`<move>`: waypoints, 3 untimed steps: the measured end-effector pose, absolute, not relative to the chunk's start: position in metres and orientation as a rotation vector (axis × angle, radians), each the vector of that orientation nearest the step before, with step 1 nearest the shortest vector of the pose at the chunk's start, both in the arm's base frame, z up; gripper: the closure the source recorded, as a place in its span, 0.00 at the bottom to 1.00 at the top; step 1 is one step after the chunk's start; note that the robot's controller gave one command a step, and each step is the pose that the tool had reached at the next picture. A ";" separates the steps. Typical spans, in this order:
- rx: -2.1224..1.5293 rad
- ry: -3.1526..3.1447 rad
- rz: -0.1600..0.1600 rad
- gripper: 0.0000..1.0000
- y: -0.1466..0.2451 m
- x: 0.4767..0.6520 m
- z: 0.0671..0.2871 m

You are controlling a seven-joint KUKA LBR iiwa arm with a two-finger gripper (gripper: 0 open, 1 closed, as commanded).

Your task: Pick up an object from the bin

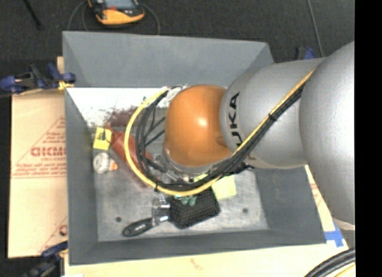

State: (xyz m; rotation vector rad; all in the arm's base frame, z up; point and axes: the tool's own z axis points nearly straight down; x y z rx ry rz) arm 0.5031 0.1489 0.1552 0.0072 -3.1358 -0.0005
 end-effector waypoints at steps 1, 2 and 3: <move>0.001 -3.144 -0.003 0.00 0.148 0.505 0.159; 0.298 -3.134 -0.001 1.00 0.160 0.478 0.072; 0.295 -3.134 -0.001 1.00 0.160 0.478 0.072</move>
Offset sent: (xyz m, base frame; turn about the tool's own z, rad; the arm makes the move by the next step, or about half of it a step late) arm -0.0280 0.0121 -0.0848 -0.1884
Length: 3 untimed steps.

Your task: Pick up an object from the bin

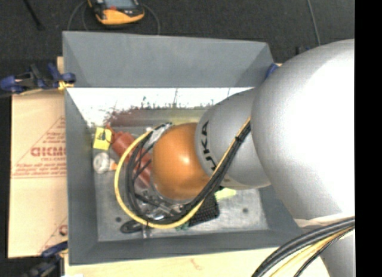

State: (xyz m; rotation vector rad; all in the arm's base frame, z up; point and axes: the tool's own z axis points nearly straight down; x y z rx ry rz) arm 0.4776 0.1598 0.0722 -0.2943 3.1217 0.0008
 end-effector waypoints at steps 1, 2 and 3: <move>-0.478 3.115 -0.003 1.00 0.169 0.514 0.071; -0.794 3.039 0.001 1.00 0.155 0.534 0.091; -0.736 3.053 0.002 1.00 0.173 0.496 0.214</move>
Offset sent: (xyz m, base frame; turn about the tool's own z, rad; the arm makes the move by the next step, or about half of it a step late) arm 0.0625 -0.0204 0.0346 -0.3930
